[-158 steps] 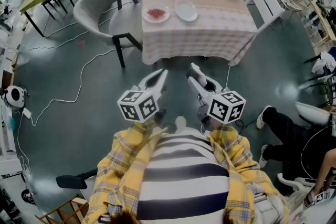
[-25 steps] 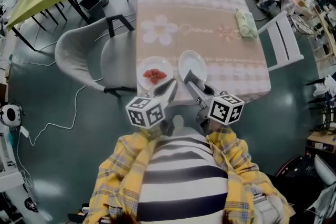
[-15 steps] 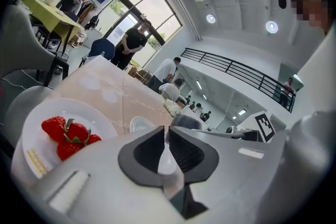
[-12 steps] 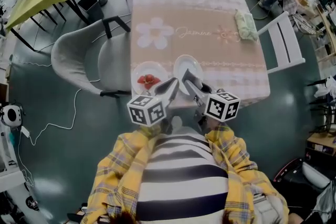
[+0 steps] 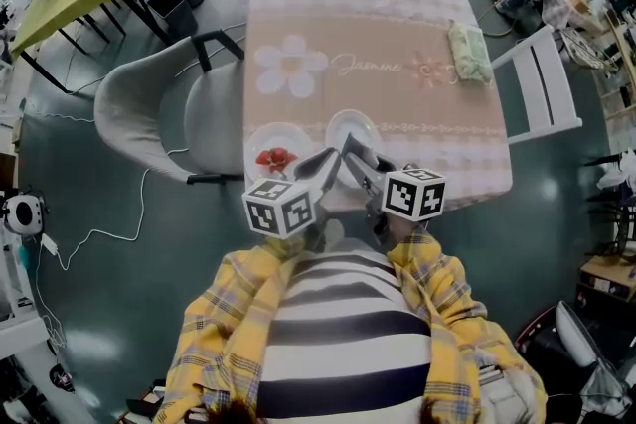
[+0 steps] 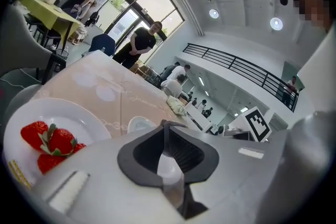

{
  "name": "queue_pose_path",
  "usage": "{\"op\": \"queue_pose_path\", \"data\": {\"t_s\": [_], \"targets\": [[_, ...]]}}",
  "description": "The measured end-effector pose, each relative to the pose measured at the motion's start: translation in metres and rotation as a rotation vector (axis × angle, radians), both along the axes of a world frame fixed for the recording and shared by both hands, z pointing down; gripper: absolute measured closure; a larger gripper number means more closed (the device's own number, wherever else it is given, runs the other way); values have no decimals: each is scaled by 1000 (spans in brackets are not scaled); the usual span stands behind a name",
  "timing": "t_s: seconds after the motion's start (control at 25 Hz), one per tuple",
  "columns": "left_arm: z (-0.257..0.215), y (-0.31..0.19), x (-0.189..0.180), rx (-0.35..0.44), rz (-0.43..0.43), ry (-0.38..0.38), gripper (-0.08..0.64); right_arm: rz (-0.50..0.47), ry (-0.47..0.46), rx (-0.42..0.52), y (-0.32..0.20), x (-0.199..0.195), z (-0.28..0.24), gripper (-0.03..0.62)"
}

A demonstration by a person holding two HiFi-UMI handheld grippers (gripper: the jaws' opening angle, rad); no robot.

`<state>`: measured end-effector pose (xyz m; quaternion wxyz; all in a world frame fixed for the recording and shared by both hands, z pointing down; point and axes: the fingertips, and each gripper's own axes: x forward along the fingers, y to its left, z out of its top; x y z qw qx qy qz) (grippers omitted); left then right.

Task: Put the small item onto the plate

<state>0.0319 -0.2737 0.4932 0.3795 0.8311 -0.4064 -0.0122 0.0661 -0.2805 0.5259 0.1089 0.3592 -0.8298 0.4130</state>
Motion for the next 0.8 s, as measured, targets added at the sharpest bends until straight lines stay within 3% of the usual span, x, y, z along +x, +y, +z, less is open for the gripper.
{"op": "queue_pose_path", "data": {"t_s": [0.4, 0.8], "targets": [[3, -9, 4, -9, 2, -4, 537, -82, 38, -88, -2, -7, 16, 499], [1, -13, 8, -7, 5, 2, 532, -133, 111, -104, 1, -6, 25, 499]]}}
